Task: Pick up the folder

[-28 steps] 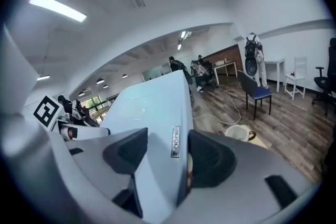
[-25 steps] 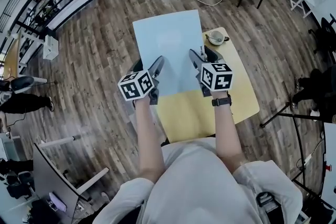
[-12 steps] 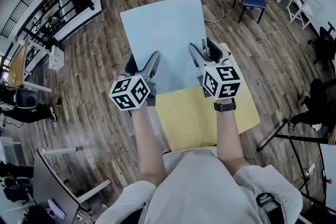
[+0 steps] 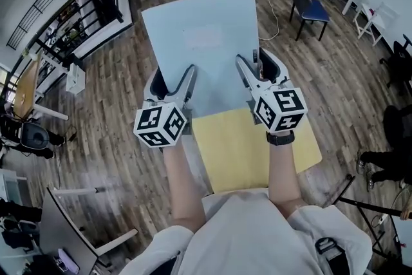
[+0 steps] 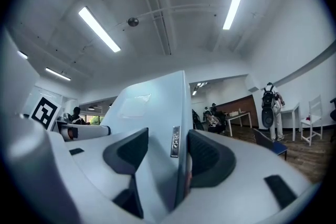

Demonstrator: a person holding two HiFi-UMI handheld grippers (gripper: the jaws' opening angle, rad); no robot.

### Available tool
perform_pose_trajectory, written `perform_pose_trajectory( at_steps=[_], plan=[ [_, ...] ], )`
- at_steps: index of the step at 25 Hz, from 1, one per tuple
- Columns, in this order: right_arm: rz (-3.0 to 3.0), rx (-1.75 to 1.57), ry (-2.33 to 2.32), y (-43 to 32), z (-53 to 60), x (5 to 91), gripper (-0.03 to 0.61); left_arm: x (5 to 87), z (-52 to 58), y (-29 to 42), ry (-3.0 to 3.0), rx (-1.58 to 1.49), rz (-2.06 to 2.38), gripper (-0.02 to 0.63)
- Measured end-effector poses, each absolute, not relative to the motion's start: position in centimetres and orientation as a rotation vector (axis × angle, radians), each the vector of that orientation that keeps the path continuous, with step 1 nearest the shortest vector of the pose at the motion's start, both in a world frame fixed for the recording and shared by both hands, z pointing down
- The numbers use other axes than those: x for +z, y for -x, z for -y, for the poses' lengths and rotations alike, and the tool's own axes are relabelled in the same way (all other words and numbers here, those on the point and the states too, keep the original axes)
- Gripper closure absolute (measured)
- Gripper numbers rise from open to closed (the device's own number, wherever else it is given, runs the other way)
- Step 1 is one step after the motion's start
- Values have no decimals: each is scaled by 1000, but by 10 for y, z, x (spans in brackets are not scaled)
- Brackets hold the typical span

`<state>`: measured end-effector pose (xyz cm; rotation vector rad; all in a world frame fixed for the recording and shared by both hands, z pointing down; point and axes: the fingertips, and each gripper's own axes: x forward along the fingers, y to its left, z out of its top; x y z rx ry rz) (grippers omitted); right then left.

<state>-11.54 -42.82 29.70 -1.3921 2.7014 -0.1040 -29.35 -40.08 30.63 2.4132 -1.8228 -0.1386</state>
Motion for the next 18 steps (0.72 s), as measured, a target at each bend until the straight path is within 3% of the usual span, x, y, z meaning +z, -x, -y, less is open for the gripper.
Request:
perform_pose_trajectory(
  at_steps=[18],
  plan=[
    [-2746, -153, 1432, 114, 429, 325, 331, 336, 400, 291, -2394, -131, 1819, 230]
  ],
)
